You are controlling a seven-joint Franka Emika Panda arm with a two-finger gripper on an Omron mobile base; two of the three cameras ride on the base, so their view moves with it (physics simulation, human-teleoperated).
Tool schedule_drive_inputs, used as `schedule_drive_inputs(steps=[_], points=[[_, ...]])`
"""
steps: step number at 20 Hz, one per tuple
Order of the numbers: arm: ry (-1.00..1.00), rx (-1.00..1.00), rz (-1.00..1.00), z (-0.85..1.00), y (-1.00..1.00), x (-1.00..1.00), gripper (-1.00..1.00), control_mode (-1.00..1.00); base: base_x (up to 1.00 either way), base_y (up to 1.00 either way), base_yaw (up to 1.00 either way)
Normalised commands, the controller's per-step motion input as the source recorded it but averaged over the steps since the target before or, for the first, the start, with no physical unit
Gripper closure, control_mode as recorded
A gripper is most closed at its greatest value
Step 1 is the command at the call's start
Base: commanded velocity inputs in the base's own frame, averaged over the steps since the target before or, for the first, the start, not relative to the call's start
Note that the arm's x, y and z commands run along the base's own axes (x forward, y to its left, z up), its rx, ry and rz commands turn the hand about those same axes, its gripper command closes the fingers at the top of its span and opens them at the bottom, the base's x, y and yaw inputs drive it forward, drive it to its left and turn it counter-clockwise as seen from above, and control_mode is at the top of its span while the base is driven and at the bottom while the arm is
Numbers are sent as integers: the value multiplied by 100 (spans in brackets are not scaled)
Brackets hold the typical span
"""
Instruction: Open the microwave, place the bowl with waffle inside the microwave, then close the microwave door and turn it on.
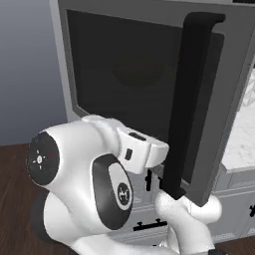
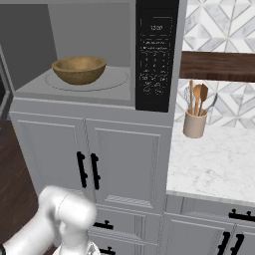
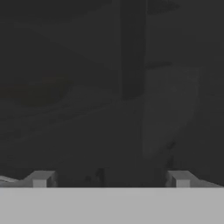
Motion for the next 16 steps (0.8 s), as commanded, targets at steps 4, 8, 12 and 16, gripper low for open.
schedule_drive_inputs(steps=[4,8,12,16], points=[[0,8,29,0,-87,93,-100,-100,0,0,0],[0,7,29,0,-88,100,-100,-100,0,0,0],[3,6,27,0,-80,100,-100,-100,0,0,0],[5,3,20,0,-60,100,-100,-100,0,0,0]])
